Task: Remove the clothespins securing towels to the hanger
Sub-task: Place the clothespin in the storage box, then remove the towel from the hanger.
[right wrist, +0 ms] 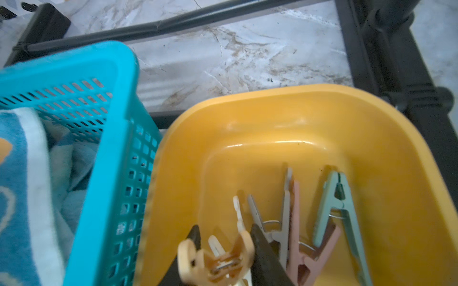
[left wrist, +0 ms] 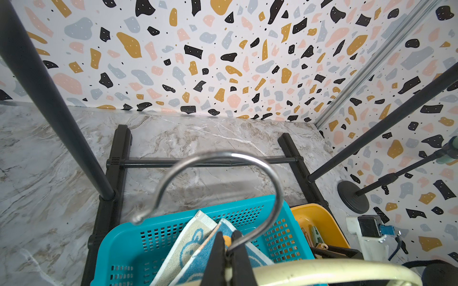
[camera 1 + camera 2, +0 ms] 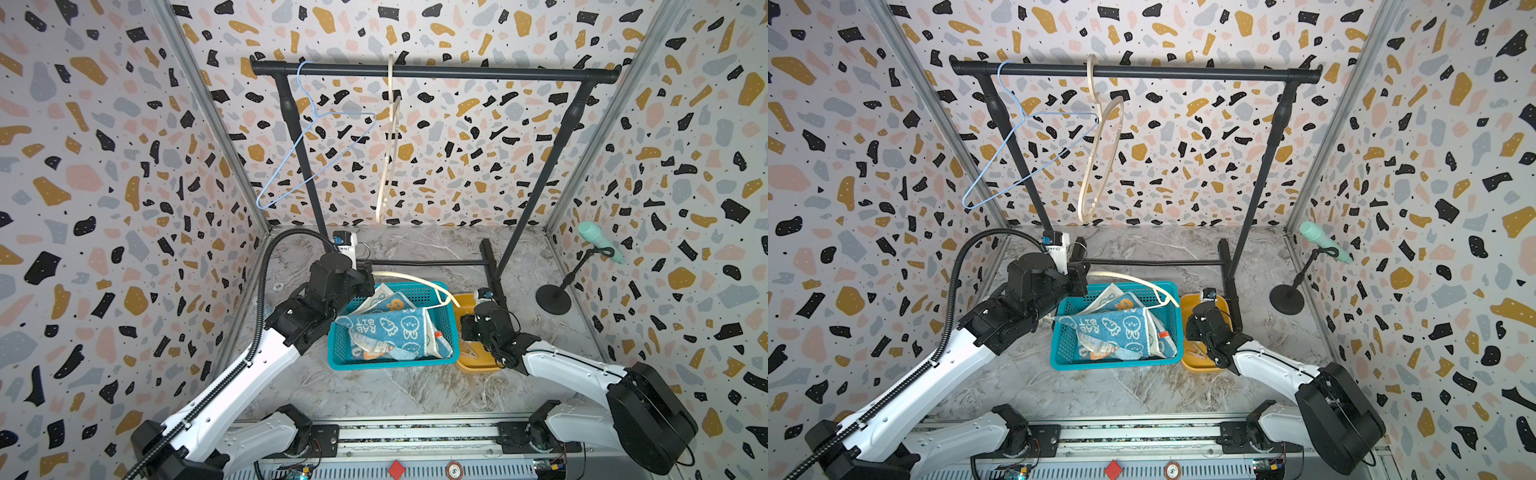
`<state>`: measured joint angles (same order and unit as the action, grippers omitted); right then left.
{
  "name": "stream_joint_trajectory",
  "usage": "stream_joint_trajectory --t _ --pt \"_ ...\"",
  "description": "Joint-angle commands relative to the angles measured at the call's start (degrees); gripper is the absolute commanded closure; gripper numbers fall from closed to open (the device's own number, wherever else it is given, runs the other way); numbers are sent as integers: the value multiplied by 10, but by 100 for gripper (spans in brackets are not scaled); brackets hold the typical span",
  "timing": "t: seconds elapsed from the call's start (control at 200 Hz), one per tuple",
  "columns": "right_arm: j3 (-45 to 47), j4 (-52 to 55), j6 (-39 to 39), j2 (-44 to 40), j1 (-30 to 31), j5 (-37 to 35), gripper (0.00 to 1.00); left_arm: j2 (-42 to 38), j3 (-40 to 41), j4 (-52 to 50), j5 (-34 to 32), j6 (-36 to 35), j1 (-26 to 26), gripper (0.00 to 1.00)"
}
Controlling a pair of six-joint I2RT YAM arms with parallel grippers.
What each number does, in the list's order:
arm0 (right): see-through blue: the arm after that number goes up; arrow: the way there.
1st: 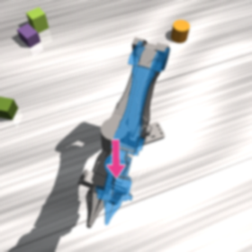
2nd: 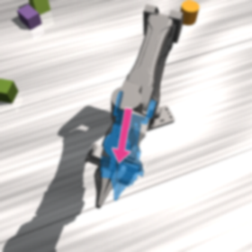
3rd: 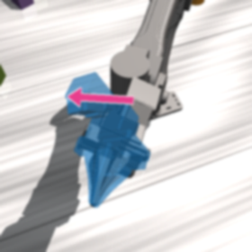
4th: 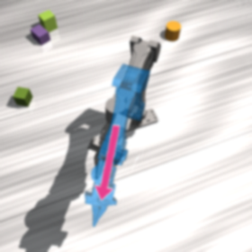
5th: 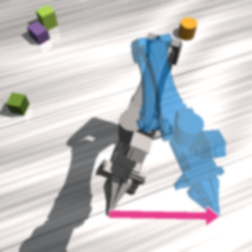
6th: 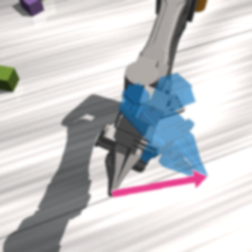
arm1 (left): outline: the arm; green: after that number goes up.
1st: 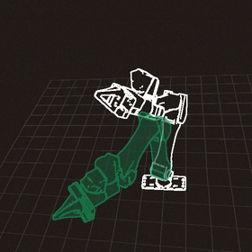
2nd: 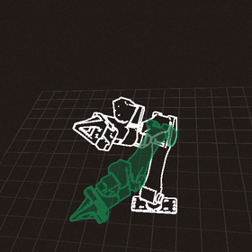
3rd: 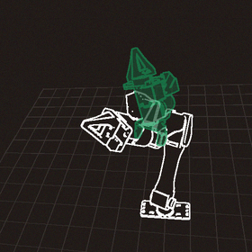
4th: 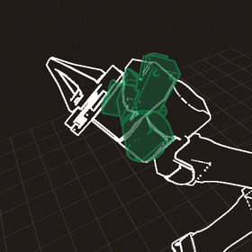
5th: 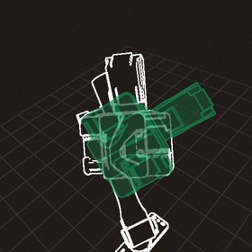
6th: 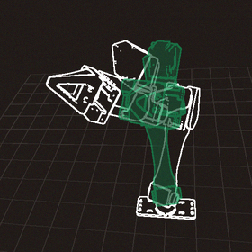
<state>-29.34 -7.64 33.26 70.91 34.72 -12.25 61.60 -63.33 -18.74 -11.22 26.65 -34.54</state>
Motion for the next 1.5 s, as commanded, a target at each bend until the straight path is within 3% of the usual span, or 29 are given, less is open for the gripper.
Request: stream_joint_trajectory --t 0.0,0.185,0.616,0.941,1.201,1.492 --pt "-31 -13 -8 7 -2 7 57 -13 2 38 1 2 2 100" --pt "-52 -12 -16 18 -4 9 49 -18 7 39 -2 2 3 100" --pt "-48 30 -21 -83 -5 23 50 -14 -3 42 -11 -5 3 100" --pt "-28 59 -40 -215 2 137 58 9 -31 58 -24 -18 3 100" --pt "-37 65 -74 -269 54 163 60 29 -68 61 -33 -29 3 100" --pt "-57 38 -99 -242 127 162 63 35 -86 61 -38 -31 3 100"
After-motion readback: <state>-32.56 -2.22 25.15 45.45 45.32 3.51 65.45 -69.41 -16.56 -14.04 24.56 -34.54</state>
